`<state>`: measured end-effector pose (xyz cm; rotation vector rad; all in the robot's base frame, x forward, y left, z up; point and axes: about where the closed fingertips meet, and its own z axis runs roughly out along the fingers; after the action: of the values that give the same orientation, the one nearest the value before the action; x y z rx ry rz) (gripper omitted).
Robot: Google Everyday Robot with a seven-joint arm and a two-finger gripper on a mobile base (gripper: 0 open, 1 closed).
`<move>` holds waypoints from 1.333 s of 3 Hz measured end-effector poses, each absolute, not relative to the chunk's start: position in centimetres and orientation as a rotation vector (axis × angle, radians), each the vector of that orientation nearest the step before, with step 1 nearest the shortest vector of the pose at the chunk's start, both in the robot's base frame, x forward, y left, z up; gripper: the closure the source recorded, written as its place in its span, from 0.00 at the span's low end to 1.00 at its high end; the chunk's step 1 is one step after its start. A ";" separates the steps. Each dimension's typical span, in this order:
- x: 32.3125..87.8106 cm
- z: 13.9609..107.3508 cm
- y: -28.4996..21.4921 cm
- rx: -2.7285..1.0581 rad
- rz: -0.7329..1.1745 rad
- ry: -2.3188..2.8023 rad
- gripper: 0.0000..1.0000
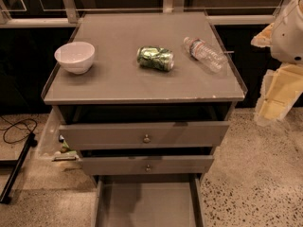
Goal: Place green can into bottom drawer
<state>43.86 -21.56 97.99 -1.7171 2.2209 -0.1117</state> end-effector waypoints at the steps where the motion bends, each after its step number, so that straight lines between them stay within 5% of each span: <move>1: 44.2 98.2 -21.2 -1.720 -0.133 2.207 0.00; 4: 47.8 96.9 -15.7 -1.826 -0.140 1.900 0.00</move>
Offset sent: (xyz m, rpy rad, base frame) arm 0.0361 0.0452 -0.0170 -0.0380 -0.1130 0.1527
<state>47.78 -15.74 96.86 -1.8263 1.9002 -0.1396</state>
